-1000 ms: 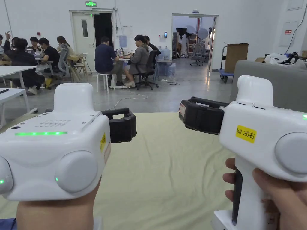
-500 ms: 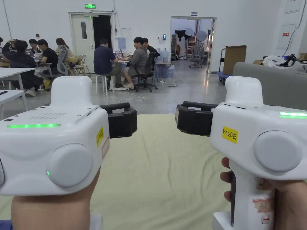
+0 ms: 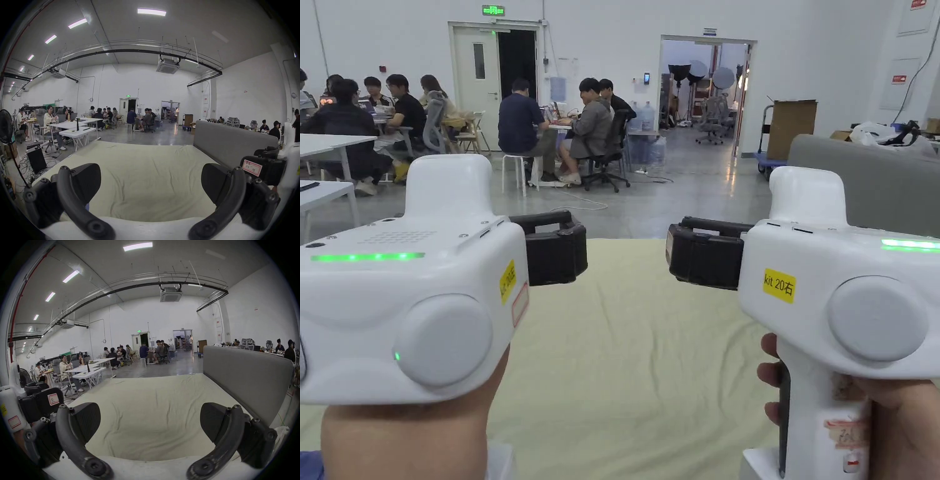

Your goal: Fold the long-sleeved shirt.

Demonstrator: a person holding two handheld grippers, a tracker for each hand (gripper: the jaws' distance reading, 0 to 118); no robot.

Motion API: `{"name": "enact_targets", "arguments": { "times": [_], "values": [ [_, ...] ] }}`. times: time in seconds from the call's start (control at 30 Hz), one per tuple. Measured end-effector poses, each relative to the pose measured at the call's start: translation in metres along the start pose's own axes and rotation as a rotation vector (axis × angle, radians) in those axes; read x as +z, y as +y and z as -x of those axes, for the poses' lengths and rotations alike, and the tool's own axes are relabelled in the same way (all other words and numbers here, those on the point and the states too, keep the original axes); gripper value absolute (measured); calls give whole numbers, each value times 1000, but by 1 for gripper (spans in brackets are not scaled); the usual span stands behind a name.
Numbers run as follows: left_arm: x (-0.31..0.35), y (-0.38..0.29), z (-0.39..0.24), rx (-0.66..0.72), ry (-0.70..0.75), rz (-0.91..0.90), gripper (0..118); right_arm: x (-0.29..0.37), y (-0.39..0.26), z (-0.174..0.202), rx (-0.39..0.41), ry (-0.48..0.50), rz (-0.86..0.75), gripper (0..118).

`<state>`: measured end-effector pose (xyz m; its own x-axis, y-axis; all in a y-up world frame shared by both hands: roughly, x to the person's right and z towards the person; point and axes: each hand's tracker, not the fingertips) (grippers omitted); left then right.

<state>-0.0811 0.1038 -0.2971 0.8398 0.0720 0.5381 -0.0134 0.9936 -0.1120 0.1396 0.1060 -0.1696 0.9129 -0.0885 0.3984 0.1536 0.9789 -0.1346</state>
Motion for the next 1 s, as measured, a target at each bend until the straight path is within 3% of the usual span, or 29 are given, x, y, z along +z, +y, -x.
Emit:
{"name": "enact_targets", "arguments": {
  "times": [0.67, 0.83, 1.0],
  "values": [
    [2, -3, 11, 15, -6, 17, 118, -3, -1, 10, -9, 4, 30, 118],
    [3, -4, 9, 9, -12, 17, 118, 2, 1, 13, 40, -44, -1, 118],
    [3, -4, 8, 10, -17, 19, 118, 3, 3, 12, 30, -37, 9, 118]
  ]
}}
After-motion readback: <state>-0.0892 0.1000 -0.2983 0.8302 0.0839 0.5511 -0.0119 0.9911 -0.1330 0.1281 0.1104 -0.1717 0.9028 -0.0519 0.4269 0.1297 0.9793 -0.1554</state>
